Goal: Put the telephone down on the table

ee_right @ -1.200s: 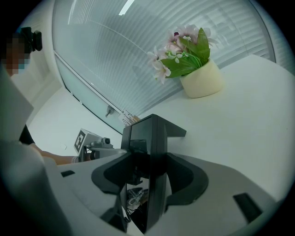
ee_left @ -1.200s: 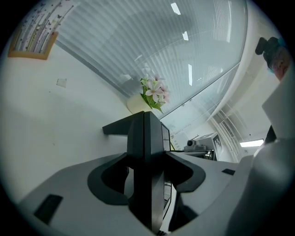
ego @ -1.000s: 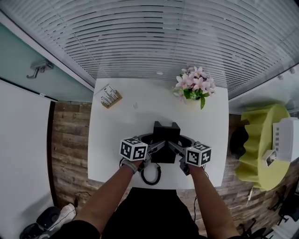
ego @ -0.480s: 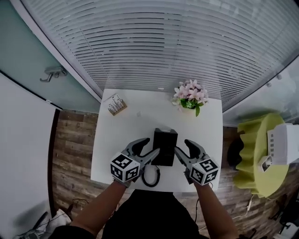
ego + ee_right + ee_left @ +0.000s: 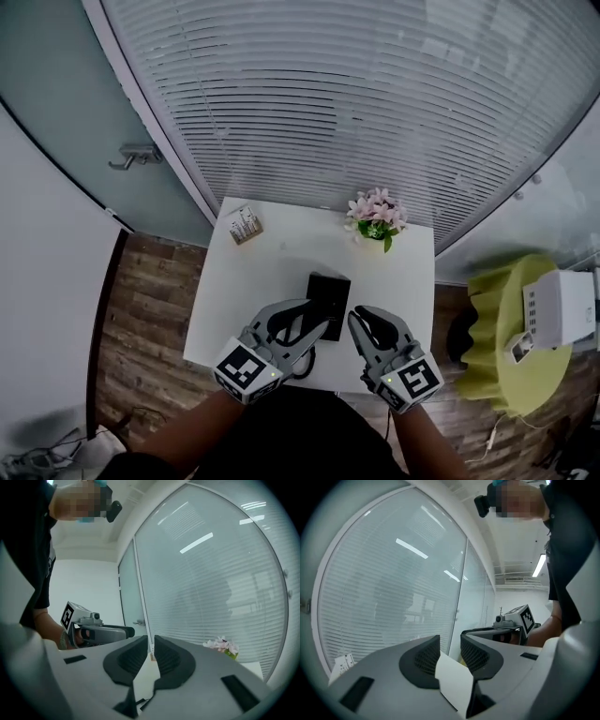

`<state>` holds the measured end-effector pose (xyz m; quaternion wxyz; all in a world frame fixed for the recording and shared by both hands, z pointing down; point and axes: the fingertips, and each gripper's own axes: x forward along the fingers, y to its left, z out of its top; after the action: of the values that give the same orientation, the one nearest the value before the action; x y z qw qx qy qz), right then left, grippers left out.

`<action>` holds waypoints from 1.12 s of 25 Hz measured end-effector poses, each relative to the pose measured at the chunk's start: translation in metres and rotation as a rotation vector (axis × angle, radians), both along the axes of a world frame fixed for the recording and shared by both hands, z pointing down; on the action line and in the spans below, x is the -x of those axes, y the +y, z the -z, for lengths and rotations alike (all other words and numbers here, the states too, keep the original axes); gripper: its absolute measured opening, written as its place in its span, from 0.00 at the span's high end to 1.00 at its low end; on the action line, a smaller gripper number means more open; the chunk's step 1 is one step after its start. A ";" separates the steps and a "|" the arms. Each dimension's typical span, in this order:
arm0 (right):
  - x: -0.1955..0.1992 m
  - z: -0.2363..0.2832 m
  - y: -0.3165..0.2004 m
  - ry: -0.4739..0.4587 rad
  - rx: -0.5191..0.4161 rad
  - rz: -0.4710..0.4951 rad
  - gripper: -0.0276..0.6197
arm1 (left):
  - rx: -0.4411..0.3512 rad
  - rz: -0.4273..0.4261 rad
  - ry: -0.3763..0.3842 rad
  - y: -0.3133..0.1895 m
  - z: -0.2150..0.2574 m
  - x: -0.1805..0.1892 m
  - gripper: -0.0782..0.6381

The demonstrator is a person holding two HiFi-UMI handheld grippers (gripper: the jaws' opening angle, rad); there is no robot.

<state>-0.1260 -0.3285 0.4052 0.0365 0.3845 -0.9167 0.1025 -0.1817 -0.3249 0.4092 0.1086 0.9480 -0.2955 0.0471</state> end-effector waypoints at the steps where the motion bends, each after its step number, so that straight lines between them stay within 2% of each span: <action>1: 0.001 0.007 0.005 0.002 -0.019 0.008 0.87 | -0.022 0.008 0.013 0.003 0.010 -0.001 0.72; 3: 0.003 0.020 0.012 0.002 -0.053 0.015 0.89 | -0.060 0.023 0.039 0.008 0.025 -0.004 0.82; 6: 0.004 0.033 0.020 -0.009 -0.089 0.015 0.91 | -0.099 0.027 0.026 0.014 0.035 -0.006 0.87; 11: 0.005 0.040 0.028 -0.005 -0.108 0.025 0.92 | -0.095 0.032 0.044 0.020 0.039 -0.013 0.88; 14: 0.006 0.042 0.029 -0.007 -0.115 0.033 0.92 | -0.107 0.020 0.028 0.023 0.039 -0.016 0.88; 28: 0.009 0.042 0.028 -0.015 -0.100 0.044 0.92 | -0.101 0.014 0.038 0.021 0.037 -0.021 0.88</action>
<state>-0.1353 -0.3009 0.3637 0.0128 0.3646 -0.9292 0.0588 -0.1607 -0.3036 0.3722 0.0665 0.9509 -0.3021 0.0134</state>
